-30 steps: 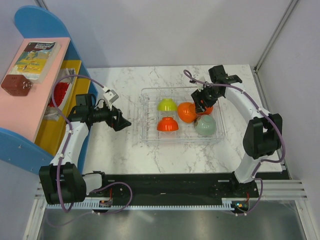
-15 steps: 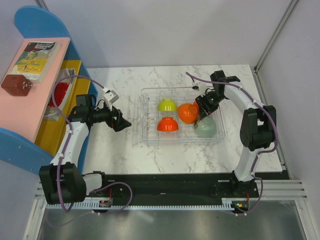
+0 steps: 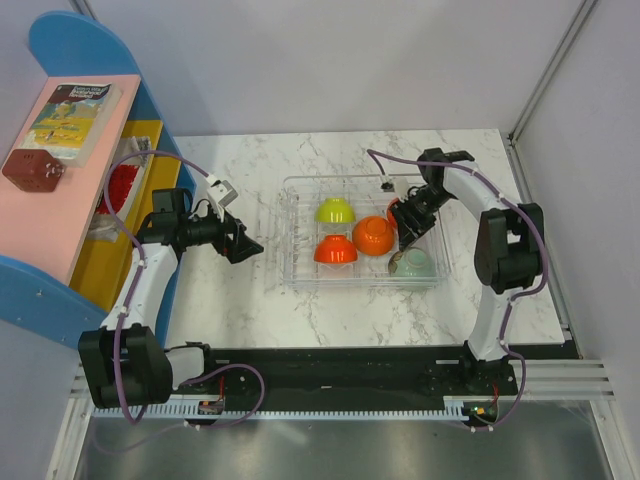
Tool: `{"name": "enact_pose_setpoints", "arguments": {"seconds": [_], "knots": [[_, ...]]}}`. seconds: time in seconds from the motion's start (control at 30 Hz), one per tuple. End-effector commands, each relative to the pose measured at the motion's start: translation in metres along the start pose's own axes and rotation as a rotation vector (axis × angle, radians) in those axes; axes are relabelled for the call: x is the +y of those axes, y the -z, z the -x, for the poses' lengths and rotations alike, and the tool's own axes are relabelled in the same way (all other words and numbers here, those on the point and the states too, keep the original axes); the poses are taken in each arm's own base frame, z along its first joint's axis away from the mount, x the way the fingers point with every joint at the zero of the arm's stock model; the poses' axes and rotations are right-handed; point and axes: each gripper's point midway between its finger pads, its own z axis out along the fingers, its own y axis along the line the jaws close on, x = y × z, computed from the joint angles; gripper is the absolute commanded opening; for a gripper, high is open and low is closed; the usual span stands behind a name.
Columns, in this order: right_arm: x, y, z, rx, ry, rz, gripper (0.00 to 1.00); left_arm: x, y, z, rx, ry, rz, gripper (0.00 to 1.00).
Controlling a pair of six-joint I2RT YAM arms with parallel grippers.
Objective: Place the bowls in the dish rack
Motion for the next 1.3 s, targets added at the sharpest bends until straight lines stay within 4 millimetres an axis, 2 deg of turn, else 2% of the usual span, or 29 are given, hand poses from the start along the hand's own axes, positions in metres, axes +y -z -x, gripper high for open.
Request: {"name": "enact_pose_setpoints", "arguments": {"seconds": [0.0, 0.03, 0.1, 0.13, 0.17, 0.2, 0.27, 0.3, 0.4, 0.5, 0.6, 0.67, 0.73, 0.77, 0.83, 0.93, 1.27], "knots": [[0.023, 0.035, 0.024, -0.119, 0.117, 0.0, 0.55, 0.001, -0.001, 0.007, -0.03, -0.041, -0.021, 1.0], [0.027, 0.046, 0.03, -0.156, 0.147, -0.024, 0.57, 0.001, -0.001, 0.007, -0.03, -0.041, -0.021, 1.0], [0.028, 0.06, 0.044, -0.228, 0.173, -0.079, 0.68, 0.001, -0.002, 0.006, -0.028, -0.037, -0.022, 1.0], [0.028, 0.074, 0.05, -0.264, 0.179, -0.132, 0.75, 0.001, -0.002, 0.006, -0.027, -0.036, -0.022, 1.0], [0.027, 0.083, 0.059, -0.301, 0.189, -0.164, 0.9, 0.002, -0.002, 0.006, -0.026, -0.036, -0.019, 1.0], [0.029, 0.093, 0.065, -0.333, 0.176, -0.189, 0.98, 0.003, -0.002, 0.005, -0.023, -0.031, -0.016, 1.0], [0.023, 0.119, 0.078, -0.413, 0.162, -0.311, 0.98, 0.003, -0.002, 0.005, -0.022, -0.033, -0.015, 1.0], [0.023, 0.124, 0.08, -0.44, 0.127, -0.335, 0.98, 0.004, -0.002, 0.004, -0.019, -0.032, -0.013, 1.0], [0.036, 0.162, 0.085, -0.565, 0.129, -0.436, 0.98, 0.005, -0.004, 0.003, -0.015, -0.029, -0.015, 1.0], [0.049, 0.181, 0.083, -0.634, 0.115, -0.456, 0.98, 0.006, -0.003, 0.003, -0.013, -0.028, -0.01, 1.0], [0.063, 0.193, 0.077, -0.675, 0.116, -0.457, 0.98, 0.008, -0.003, 0.002, -0.01, -0.026, -0.001, 1.0], [0.064, 0.192, 0.072, -0.695, 0.12, -0.449, 0.98, 0.008, -0.002, 0.002, -0.01, -0.033, 0.006, 1.0], [0.064, 0.212, 0.069, -0.778, 0.125, -0.489, 0.98, 0.007, 0.0, 0.004, -0.013, -0.055, 0.017, 1.0], [0.061, 0.21, 0.064, -0.781, 0.115, -0.494, 0.98, 0.007, 0.001, 0.003, -0.014, -0.06, 0.021, 1.0], [0.06, 0.22, 0.06, -0.819, 0.112, -0.52, 0.98, 0.006, 0.002, 0.005, -0.021, -0.073, 0.031, 1.0], [0.057, 0.216, 0.053, -0.823, 0.117, -0.52, 0.98, 0.009, 0.004, 0.005, -0.021, -0.079, 0.052, 1.0], [0.06, 0.204, 0.052, -0.809, 0.15, -0.477, 0.98, 0.009, 0.005, 0.007, -0.031, -0.091, 0.066, 1.0]]}}
